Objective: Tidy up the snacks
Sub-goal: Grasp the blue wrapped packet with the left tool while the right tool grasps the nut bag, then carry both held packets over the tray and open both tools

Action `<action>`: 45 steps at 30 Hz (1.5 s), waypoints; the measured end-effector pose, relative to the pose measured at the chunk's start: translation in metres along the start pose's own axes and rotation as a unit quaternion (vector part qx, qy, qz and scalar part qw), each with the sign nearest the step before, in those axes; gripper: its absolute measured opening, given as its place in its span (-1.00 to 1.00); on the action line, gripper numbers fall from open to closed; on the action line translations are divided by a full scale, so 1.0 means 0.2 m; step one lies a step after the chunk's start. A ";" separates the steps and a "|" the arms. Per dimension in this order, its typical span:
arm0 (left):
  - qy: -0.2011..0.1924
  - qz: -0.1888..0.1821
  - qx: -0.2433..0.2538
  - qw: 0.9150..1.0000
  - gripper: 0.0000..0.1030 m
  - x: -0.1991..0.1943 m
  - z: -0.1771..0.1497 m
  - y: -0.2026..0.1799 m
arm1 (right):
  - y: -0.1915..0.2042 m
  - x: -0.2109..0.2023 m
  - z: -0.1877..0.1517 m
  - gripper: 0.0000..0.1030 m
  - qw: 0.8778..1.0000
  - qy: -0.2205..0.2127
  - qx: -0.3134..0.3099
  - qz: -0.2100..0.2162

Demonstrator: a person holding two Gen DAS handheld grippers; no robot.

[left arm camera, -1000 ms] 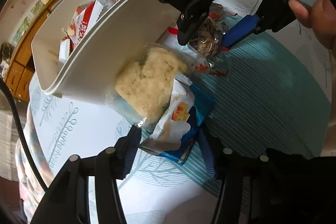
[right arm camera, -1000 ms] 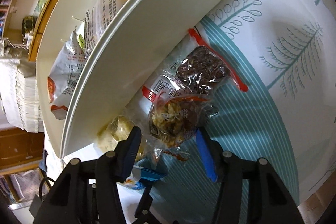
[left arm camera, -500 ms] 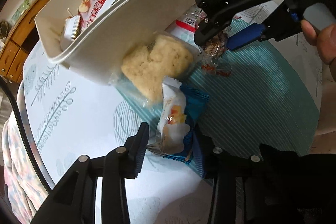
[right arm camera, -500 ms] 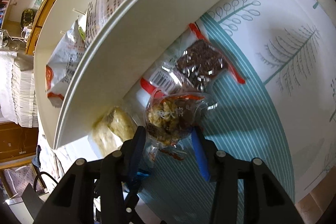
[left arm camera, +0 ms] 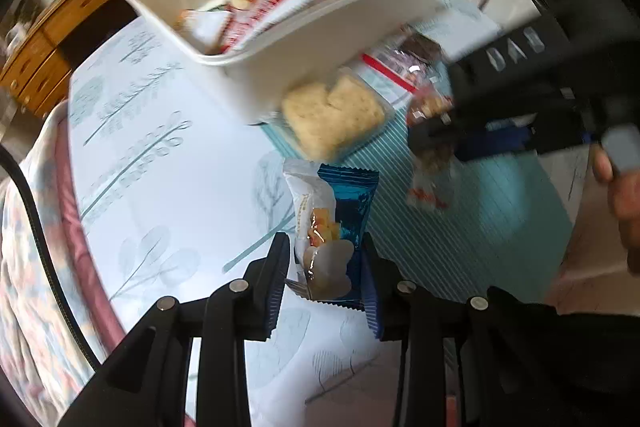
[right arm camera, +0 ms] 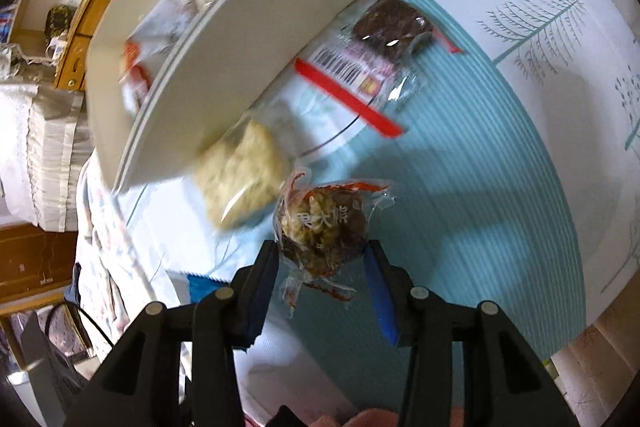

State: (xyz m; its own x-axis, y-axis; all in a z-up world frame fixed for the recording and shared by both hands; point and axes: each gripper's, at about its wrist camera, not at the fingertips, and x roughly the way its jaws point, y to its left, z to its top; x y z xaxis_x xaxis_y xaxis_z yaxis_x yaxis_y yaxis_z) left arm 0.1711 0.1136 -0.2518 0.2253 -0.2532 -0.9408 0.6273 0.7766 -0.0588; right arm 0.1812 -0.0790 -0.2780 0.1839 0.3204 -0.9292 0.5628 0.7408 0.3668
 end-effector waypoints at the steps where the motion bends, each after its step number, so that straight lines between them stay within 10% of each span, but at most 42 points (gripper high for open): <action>1: -0.004 -0.002 -0.008 1.000 -0.38 -0.03 0.00 0.02 | 0.01 -0.02 -0.02 -0.13 1.000 0.000 -0.006 0.001; 14: -0.063 -0.029 -0.151 0.986 -0.38 -0.37 0.17 0.20 | 0.25 -0.32 -0.10 -0.13 0.989 -0.046 -0.141 -0.006; 27: -0.136 -0.043 -0.237 0.961 -0.38 -0.62 0.55 0.24 | 0.38 -0.53 0.16 -0.13 0.962 -0.101 -0.253 -0.015; 45: -0.160 -0.039 -0.283 0.945 -0.34 -0.41 0.93 0.22 | 0.39 -0.53 0.49 -0.08 0.921 -0.152 -0.360 -0.012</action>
State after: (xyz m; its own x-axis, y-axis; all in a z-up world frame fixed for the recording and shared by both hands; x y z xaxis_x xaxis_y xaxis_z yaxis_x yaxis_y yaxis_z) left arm 0.3177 0.0610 -0.1144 0.4647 -0.4139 -0.7828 0.1718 0.9094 -0.3788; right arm 0.2837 -0.1133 -0.1560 0.4564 0.2006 -0.8669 -0.0900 0.9797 0.1794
